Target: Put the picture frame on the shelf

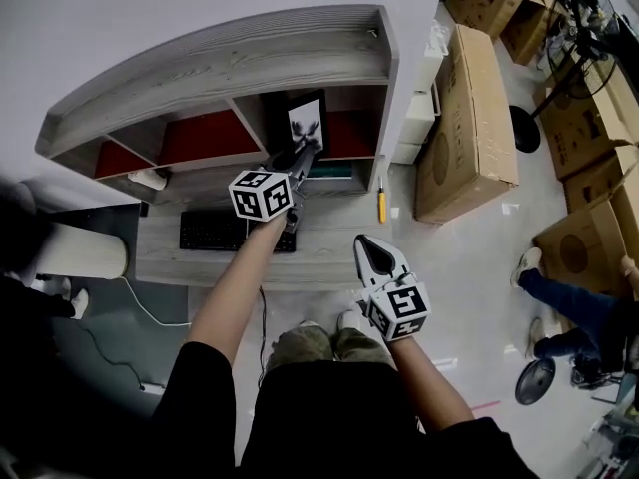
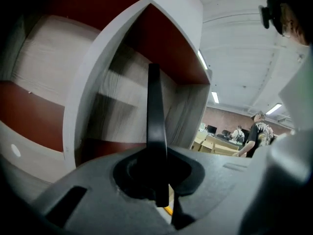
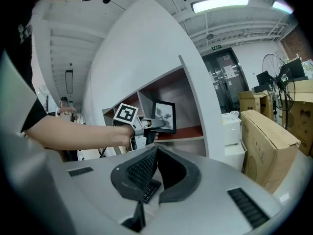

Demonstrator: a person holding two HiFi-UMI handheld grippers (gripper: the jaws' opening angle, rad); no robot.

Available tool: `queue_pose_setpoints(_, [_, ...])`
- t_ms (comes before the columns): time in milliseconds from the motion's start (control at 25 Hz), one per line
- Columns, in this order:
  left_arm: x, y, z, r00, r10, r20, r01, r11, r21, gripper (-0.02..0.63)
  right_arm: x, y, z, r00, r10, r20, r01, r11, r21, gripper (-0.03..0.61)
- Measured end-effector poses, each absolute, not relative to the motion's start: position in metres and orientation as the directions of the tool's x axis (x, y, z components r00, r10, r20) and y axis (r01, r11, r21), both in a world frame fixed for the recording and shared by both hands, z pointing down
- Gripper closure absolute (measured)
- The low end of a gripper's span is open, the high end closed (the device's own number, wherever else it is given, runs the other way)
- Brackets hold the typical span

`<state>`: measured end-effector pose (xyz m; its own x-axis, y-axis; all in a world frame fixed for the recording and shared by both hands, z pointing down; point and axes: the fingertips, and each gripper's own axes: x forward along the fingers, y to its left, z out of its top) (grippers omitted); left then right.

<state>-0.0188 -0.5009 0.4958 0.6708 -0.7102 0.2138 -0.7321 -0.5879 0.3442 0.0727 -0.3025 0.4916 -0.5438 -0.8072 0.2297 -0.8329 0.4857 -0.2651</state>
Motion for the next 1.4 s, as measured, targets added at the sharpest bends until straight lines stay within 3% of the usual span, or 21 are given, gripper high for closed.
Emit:
queue_pose_setpoints(480, [-0.026,-0.540,0.515,0.623,-0.738,0.261,-0.766,-0.506,0.396,0.584,0.063,-0.323,0.500,-0.545,-0.800,0.250,-0.832,0.480,-0.277,0.566])
queue_pose_setpoints(840, [-0.027,-0.553,0.520,0.544,-0.781,0.306,-0.831,-0.453,0.322,0.510,0.057,-0.375,0.494,-0.538,-0.811,0.230,-0.841,0.494,-0.223,0.566])
queue_pose_setpoints(1160, [-0.029,-0.566,0.525,0.429,-0.824,0.371,-0.903,-0.385,0.188,0.400,0.055,-0.402,0.498,-0.545,-0.801,0.249,-0.839,0.515,-0.176,0.566])
queue_pose_setpoints(1400, [-0.027,-0.572,0.528,0.392,-0.828,0.400,-0.920,-0.365,0.145,0.365,0.056,-0.389,0.515,-0.547,-0.789,0.281,-0.837,0.516,-0.181,0.566])
